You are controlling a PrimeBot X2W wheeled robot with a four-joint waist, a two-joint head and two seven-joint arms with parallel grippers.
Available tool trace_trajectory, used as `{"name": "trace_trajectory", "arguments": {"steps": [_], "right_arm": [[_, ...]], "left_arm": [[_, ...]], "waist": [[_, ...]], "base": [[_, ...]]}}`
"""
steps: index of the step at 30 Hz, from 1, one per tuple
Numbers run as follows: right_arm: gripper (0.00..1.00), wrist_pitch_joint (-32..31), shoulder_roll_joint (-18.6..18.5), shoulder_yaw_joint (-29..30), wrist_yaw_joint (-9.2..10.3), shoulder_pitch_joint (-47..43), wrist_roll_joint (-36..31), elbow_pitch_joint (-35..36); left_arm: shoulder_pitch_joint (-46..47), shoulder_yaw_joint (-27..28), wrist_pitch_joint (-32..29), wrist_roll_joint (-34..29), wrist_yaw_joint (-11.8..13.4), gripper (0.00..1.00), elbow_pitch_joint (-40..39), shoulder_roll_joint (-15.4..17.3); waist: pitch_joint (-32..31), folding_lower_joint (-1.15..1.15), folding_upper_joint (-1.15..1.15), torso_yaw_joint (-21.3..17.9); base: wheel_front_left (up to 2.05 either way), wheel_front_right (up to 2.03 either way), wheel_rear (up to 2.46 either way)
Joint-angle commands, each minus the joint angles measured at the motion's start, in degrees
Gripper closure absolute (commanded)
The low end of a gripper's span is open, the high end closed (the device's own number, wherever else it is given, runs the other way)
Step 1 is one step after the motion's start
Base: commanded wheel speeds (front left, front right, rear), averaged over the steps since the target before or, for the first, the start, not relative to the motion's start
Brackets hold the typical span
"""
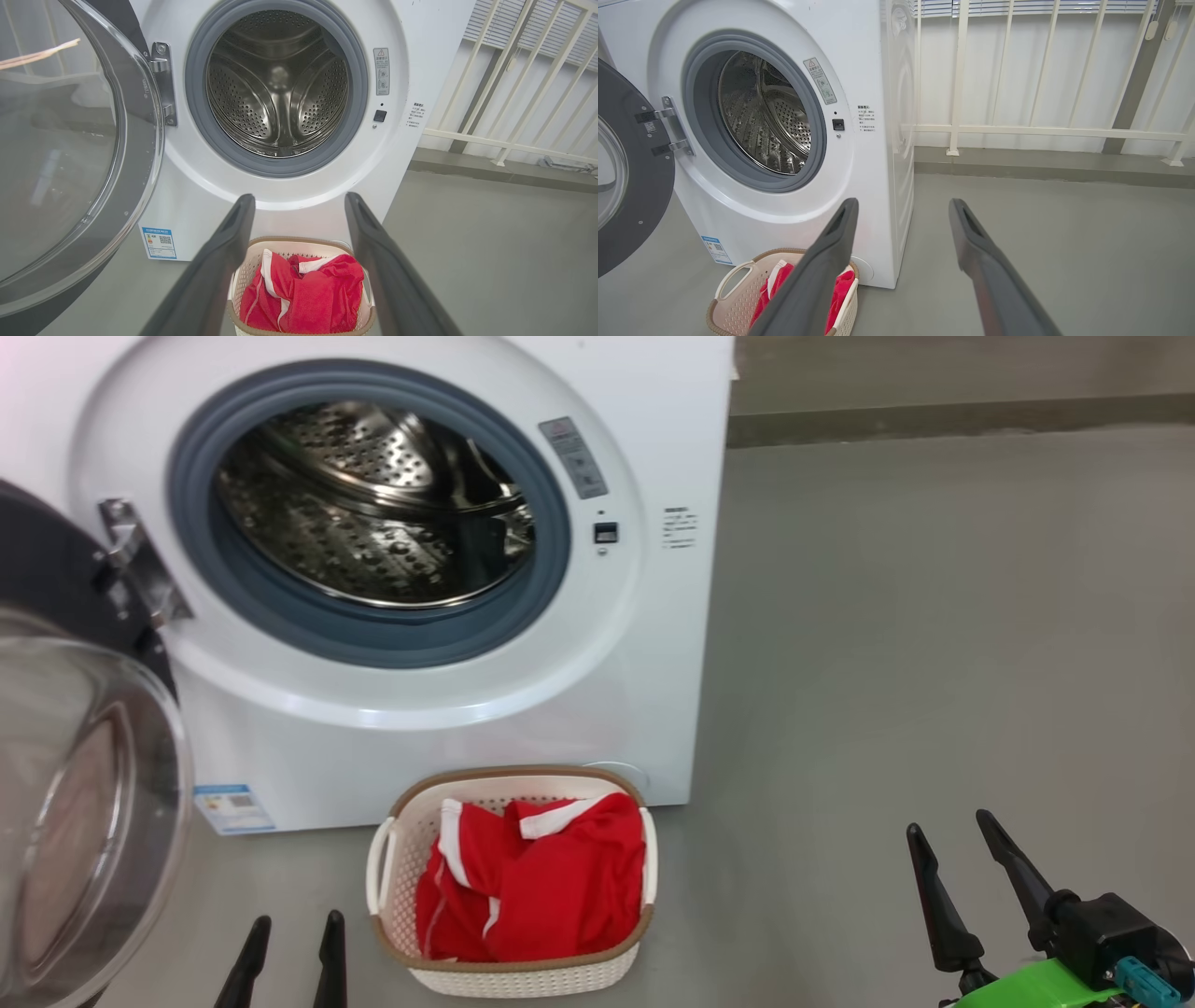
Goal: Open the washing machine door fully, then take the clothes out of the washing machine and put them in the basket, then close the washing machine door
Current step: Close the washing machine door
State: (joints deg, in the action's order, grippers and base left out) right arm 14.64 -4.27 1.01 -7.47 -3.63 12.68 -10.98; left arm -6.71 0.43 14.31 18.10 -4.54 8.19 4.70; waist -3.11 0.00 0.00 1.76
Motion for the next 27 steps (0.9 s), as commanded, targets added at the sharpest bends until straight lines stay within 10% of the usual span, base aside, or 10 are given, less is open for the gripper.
{"name": "trace_trajectory", "arguments": {"steps": [1, 27], "right_arm": [[0.00, 0.4, -1.1, -1.5, -0.02, 0.8, 0.1, 1.7], [0.00, 0.4, -0.4, -3.5, -0.02, 1.3, 0.9, 3.1]], "left_arm": [[2.6, 1.9, 0.7, -0.4, 0.6, 0.00, -2.0, 0.3], [1.1, 1.6, -0.9, -2.6, 5.6, 0.00, -8.1, 1.3]], "waist": [[0.0, 0.00, 0.00, 2.1], [-1.1, 0.00, 0.00, 17.7]], "base": [[0.00, 0.00, 0.00], [0.00, 0.00, 0.00]]}}
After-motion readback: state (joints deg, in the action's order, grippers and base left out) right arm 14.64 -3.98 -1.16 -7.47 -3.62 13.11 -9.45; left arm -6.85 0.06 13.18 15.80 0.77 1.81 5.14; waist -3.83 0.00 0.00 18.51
